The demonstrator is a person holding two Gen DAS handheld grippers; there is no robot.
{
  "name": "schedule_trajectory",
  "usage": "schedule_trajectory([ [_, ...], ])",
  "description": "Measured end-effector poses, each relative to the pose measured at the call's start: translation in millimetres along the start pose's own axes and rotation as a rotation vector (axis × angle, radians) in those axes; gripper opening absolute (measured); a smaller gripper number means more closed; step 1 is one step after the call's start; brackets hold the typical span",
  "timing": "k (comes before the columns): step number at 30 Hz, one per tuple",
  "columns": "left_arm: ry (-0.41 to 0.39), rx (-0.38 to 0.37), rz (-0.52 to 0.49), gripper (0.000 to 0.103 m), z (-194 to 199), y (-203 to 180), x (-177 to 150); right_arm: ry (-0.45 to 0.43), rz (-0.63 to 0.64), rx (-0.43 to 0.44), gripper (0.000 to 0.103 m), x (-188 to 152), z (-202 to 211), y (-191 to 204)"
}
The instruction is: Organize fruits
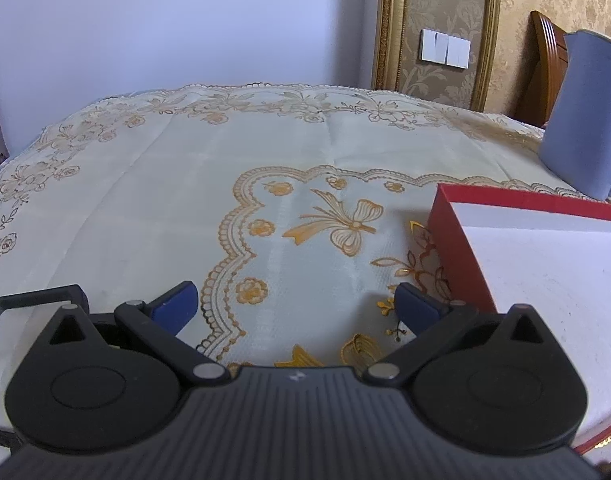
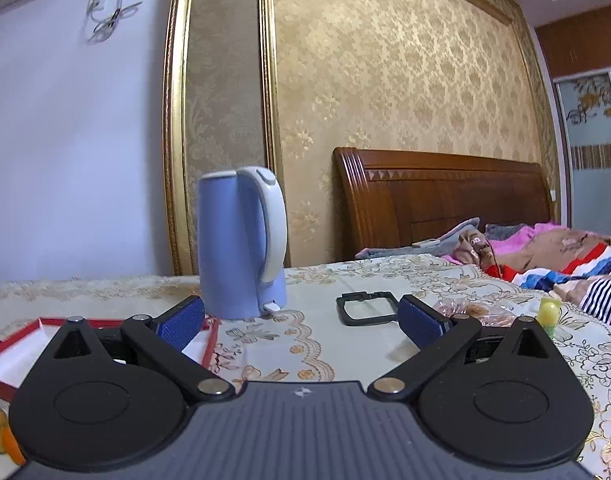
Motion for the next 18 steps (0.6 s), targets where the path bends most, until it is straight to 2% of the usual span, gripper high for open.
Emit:
schedule_trajectory([
  [7, 0.001, 0.002, -0.001, 0.103, 0.0, -0.6, 0.0, 0.083, -0.022, -0.021, 0.103, -22.7, -30.8, 3.3],
  [12, 0.001, 0.002, -0.002, 0.103, 0.0, -0.8, 0.0, 0.133, 0.031, -0.027, 0.103, -28.7, -39.9, 14.5],
  [18, 0.001, 0.004, -0.004, 0.103, -0.5, -1.0, -0.1, 0.201, 0.054, -0.102, 0.103, -30.9, -50.4, 17.8],
])
Point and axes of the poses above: each gripper's, at about its wrist camera, not at the fingertips, and z roughly against the way its jaws point, y to its left, x to its top, the point moved 2 cm from there along -z, roughly the way its jaws point, and after that the axes turned 7 degrees about x, right-handed, at the moved point
